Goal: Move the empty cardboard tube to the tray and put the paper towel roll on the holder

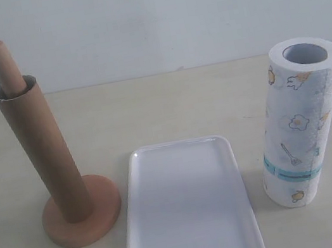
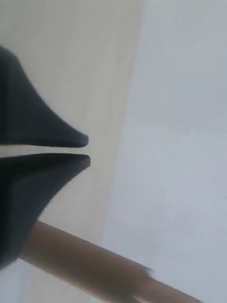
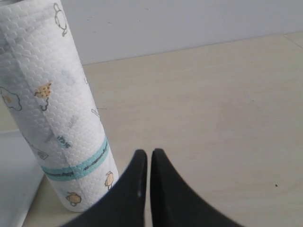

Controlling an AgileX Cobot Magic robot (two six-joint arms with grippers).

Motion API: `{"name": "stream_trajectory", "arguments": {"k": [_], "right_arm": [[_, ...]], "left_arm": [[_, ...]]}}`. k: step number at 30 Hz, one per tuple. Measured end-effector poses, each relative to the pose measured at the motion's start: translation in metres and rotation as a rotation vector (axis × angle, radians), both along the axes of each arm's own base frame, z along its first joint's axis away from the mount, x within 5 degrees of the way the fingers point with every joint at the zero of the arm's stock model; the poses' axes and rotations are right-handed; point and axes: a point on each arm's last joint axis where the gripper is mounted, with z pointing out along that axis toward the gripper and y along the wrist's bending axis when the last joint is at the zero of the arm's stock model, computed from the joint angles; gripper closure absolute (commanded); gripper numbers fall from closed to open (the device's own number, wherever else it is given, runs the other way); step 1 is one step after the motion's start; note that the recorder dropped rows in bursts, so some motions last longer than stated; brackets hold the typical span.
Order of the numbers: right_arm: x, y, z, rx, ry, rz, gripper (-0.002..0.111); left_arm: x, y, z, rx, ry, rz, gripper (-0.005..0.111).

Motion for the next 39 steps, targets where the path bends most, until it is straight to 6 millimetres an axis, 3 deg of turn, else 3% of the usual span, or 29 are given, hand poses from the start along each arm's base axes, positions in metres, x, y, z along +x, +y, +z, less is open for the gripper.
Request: {"name": "stream_trajectory", "arguments": {"k": [6,10,15,19,21,26,28,33,37,39], "right_arm": [[0.0,0.0,0.0,0.0,0.0,0.0,0.106],[0.0,0.0,0.0,0.0,0.0,0.0,0.106],[0.0,0.0,0.0,0.0,0.0,0.0,0.106],[0.0,0.0,0.0,0.0,0.0,0.0,0.106],[0.0,0.0,0.0,0.0,0.0,0.0,0.106],[0.0,0.0,0.0,0.0,0.0,0.0,0.106],[0.0,0.0,0.0,0.0,0.0,0.0,0.106],[0.0,0.0,0.0,0.0,0.0,0.0,0.106],[0.0,0.0,0.0,0.0,0.0,0.0,0.106],[0.0,0.0,0.0,0.0,0.0,0.0,0.106]], "left_arm": [[-0.02,-0.002,0.064,-0.056,-0.259,-0.019,0.103],[-0.026,-0.002,0.084,-0.096,-0.431,-0.034,0.103],[-0.043,-0.001,0.112,-0.132,-0.78,-0.056,0.103],[-0.046,-0.001,0.126,-0.127,-0.925,-0.06,0.103],[-0.029,-0.001,0.13,-0.126,-0.907,-0.057,0.103],[0.048,-0.003,0.119,-0.138,-0.675,-0.066,0.103],[0.083,-0.009,0.104,-0.09,-0.558,-0.118,0.103],[0.146,-0.034,0.053,0.105,-0.334,-0.371,0.103],[0.173,-0.039,0.015,0.06,-0.176,-0.443,0.102],[0.18,-0.04,0.003,0.054,-0.126,-0.451,0.097]]}}
